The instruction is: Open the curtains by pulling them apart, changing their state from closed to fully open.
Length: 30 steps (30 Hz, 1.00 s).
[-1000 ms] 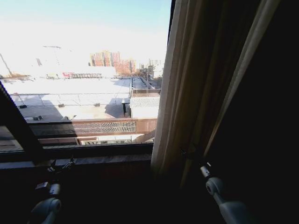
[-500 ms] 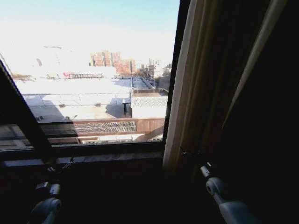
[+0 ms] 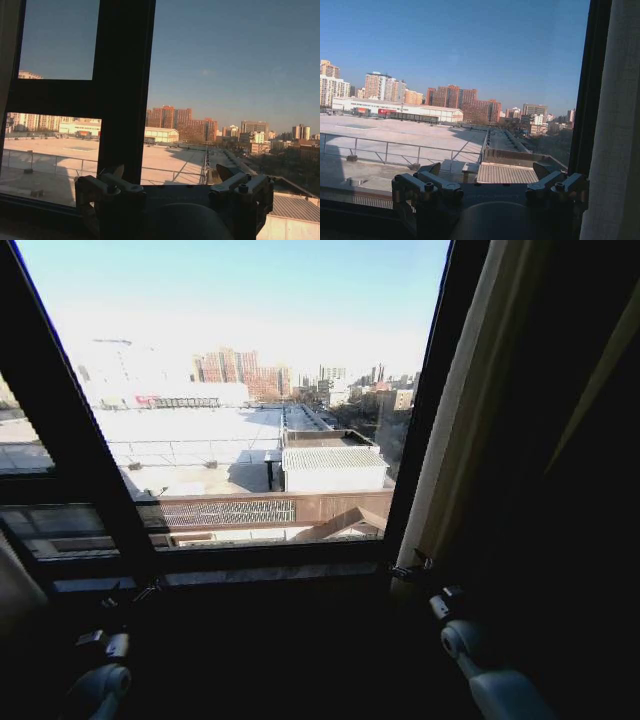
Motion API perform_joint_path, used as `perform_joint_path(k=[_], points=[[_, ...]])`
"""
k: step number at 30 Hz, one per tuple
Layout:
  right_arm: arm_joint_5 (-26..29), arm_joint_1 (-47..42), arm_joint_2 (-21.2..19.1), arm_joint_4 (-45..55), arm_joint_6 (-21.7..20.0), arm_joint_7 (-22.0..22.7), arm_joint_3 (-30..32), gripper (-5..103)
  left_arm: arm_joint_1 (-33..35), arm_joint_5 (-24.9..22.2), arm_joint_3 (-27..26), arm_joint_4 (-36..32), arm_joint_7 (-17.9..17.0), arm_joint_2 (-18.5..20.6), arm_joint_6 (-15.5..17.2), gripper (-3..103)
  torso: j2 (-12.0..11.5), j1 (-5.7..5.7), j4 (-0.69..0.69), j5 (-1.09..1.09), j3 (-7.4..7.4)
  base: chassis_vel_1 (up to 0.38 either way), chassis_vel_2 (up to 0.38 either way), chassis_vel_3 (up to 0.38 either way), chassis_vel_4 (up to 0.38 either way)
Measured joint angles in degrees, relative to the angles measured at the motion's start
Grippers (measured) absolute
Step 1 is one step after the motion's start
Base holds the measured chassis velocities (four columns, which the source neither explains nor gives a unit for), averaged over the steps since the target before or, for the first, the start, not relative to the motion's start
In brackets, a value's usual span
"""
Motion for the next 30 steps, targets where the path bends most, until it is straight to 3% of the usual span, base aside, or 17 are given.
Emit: perform_joint_path(k=[30], points=[[-0.01, 0.00, 0.00, 0.00, 0.01, 0.00, -0.01, 100, 0.00, 0.00, 0.00, 0.00, 0.00, 0.00, 0.00, 100, 0.00, 0.00, 0.00, -0.04, 0.00, 0.378, 0.336, -0.375, -0.333]])
